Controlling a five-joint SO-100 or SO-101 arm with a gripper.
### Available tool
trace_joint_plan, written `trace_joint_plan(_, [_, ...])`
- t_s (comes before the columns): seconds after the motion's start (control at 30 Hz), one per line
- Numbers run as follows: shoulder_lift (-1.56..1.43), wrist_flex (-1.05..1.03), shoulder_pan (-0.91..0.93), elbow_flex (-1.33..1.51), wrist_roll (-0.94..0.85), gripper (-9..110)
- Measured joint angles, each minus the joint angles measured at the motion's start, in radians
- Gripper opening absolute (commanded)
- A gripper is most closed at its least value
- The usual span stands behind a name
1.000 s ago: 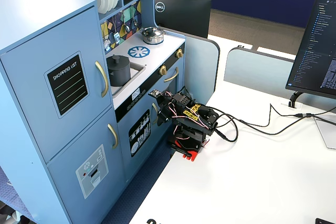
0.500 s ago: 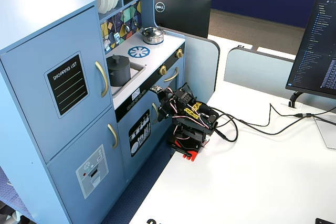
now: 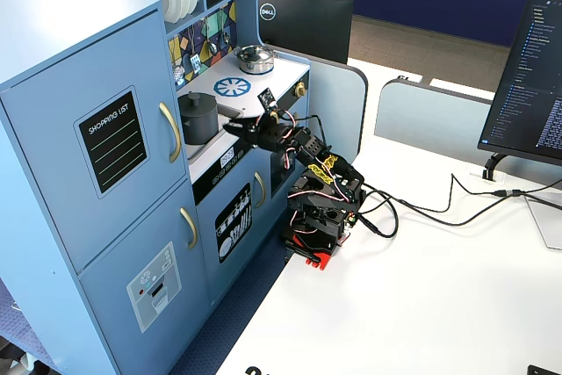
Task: Take off the lid from the gray recipient and place it on the counter
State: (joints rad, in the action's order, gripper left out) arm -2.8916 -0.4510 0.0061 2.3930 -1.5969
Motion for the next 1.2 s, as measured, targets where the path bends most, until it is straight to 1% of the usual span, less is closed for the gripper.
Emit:
trace_joint_plan(0.1, [0.052,0.072,0.005,-0.052,0.000,7])
trace_joint_plan(0.23, [0.107,0.106,0.005,-0.112,-0.002,7])
trace_joint_plan(0.63, [0.252,0.109,0.043,-0.175,-0.009,11])
trace_joint_plan(1.2, [0.491,0.149,0.052,-0.328,-0.021,11])
